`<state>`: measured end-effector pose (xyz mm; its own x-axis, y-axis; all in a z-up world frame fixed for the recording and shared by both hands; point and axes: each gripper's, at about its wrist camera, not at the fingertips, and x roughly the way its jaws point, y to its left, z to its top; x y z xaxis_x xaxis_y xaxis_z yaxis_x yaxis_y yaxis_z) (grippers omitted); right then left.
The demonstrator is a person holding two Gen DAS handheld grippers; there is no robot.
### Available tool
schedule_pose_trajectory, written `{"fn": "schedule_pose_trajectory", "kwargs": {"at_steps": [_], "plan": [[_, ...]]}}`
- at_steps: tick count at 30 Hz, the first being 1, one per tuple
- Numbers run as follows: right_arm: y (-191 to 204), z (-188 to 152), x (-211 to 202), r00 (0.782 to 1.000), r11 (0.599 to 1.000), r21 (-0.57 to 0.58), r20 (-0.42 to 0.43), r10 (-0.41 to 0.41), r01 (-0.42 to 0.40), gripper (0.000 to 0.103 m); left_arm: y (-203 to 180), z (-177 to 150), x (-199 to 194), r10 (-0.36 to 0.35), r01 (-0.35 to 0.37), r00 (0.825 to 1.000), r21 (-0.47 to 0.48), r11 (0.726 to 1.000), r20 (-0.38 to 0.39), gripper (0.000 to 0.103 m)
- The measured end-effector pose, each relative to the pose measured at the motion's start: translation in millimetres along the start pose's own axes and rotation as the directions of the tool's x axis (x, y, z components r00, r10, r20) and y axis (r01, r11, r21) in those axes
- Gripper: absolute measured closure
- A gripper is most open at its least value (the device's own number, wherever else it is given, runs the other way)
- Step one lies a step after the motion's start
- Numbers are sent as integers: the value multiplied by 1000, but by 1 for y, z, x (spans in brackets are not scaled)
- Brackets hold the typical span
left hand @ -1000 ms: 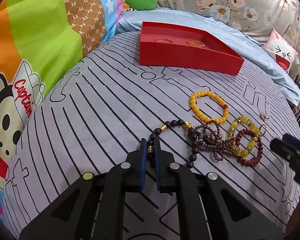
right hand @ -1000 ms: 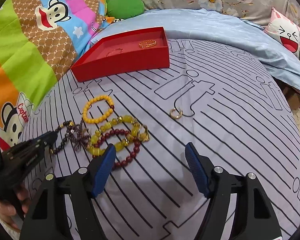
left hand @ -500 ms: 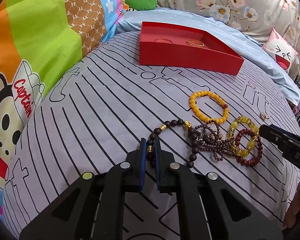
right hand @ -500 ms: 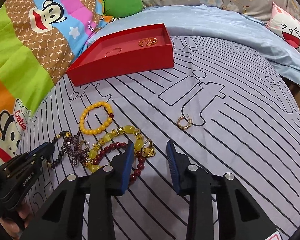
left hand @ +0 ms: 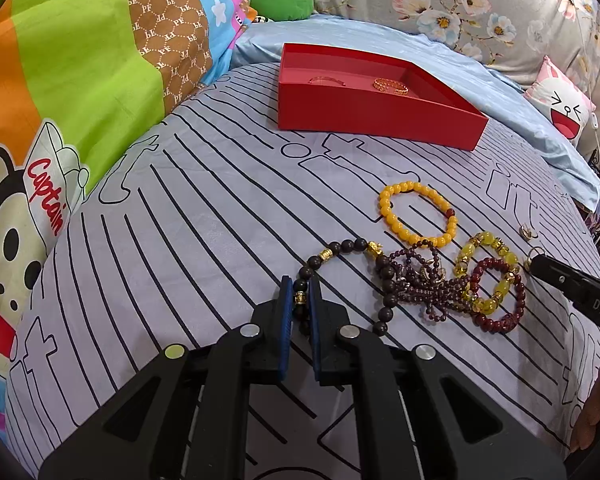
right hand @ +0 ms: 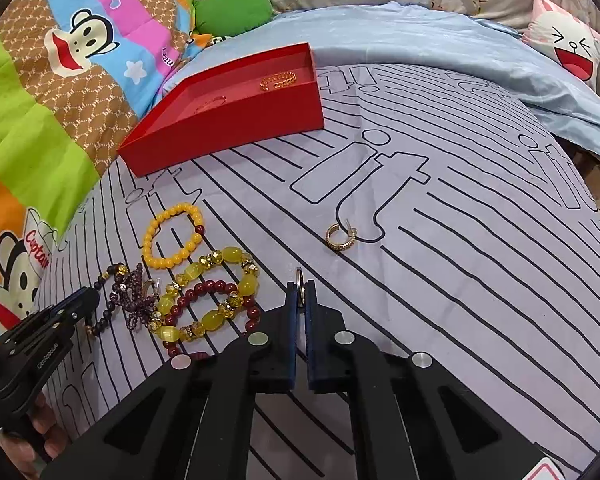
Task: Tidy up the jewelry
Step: 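Grasp the black-and-gold bead bracelet with the left tool while the right tool grasps a small gold ring, then carry the bead bracelet and ring into the red tray and open both tools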
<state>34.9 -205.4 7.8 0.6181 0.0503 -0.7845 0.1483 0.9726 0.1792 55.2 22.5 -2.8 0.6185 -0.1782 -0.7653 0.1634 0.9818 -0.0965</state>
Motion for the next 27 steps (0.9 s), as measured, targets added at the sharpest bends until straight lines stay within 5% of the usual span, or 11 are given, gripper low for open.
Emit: {"fn": "schedule_pose_trajectory", "kwargs": {"at_steps": [13,27], "plan": [[-1,4,-30,999,1000,-21,48,19,-18,100,1,1,-20,-47,47,999,-21,999,12,96],[9,21,-47,996,997,-72,73,46,-40,100,-11,47,-72,-106,102,988,37,994,116,96]]}}
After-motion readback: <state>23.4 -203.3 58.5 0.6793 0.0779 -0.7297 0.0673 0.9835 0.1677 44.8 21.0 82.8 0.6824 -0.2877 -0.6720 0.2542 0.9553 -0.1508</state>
